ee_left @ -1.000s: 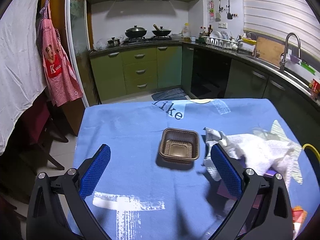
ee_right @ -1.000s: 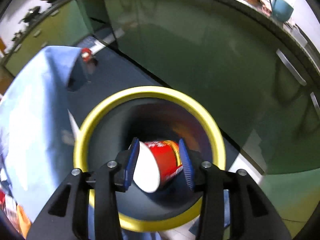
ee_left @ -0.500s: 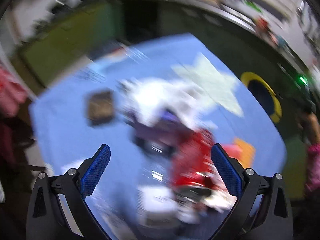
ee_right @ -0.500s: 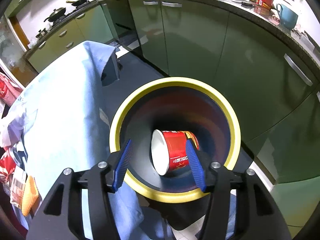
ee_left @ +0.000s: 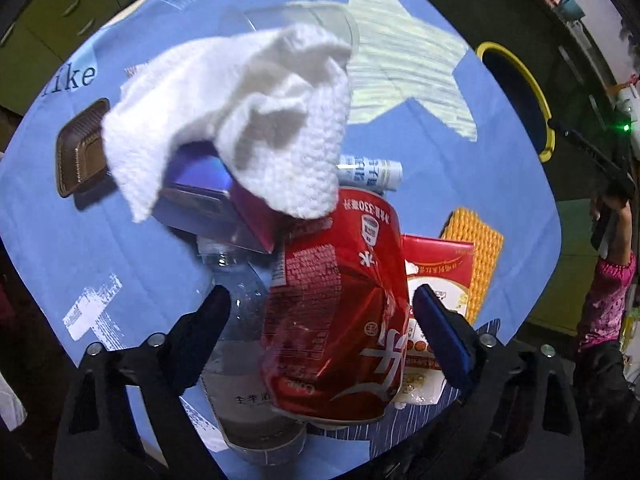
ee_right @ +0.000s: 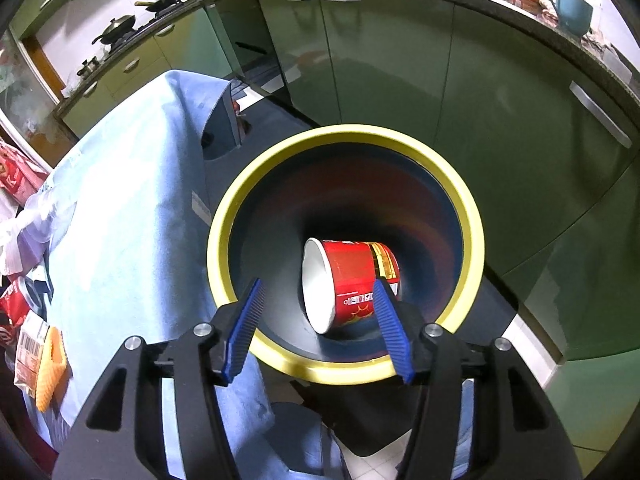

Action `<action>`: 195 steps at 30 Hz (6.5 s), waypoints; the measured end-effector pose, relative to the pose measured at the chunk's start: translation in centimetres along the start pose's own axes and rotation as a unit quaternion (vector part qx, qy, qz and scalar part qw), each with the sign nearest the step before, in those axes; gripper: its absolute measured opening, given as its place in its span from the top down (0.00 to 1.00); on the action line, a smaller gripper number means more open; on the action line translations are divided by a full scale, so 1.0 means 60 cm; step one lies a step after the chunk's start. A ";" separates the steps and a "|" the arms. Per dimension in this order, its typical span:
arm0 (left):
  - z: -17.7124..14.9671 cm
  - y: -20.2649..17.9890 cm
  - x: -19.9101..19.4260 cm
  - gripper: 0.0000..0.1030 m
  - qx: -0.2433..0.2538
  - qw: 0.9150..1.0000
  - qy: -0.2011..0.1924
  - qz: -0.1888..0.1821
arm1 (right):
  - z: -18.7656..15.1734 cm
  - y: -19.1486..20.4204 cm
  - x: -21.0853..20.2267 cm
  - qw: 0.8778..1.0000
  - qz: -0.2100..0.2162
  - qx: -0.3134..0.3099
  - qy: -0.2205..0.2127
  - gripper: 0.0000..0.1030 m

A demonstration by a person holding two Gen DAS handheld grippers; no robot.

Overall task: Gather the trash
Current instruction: 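Grasp the crushed red Coca-Cola can with the left tool, then carry the can over the yellow-rimmed bin and open the left tool, then grasp the white tissue on the purple box with the right tool, then carry the tissue over the bin and open the right tool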

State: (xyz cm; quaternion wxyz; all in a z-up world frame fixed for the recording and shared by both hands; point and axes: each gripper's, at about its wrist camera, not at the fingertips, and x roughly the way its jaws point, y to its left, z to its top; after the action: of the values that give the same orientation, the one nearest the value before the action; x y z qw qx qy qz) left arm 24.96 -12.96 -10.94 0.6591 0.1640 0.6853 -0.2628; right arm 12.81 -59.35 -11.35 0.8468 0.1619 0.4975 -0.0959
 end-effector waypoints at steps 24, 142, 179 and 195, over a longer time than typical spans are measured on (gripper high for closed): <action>0.040 -0.101 0.031 0.40 0.066 0.996 0.028 0.051 | -0.002 0.038 0.003 0.999 0.026 -0.030 -0.004 0.40; -0.268 0.033 -0.145 0.05 -0.148 0.905 -0.394 0.069 | -0.039 0.479 -0.079 0.910 0.233 -0.343 0.014 0.35; -0.275 0.017 -0.118 0.05 -0.146 0.911 -0.380 0.069 | 0.131 0.591 -0.259 0.898 0.315 -0.288 -0.109 0.97; -0.252 -0.017 -0.121 0.05 -0.111 0.915 -0.384 0.062 | 0.175 0.315 -0.415 0.942 0.156 -0.216 -0.205 0.97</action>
State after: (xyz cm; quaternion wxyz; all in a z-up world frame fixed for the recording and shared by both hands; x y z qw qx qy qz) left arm 12.57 -4.18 -3.70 0.9004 0.0183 0.3929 -0.1859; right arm 15.33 -45.65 18.53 0.9494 0.0280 0.2904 0.1162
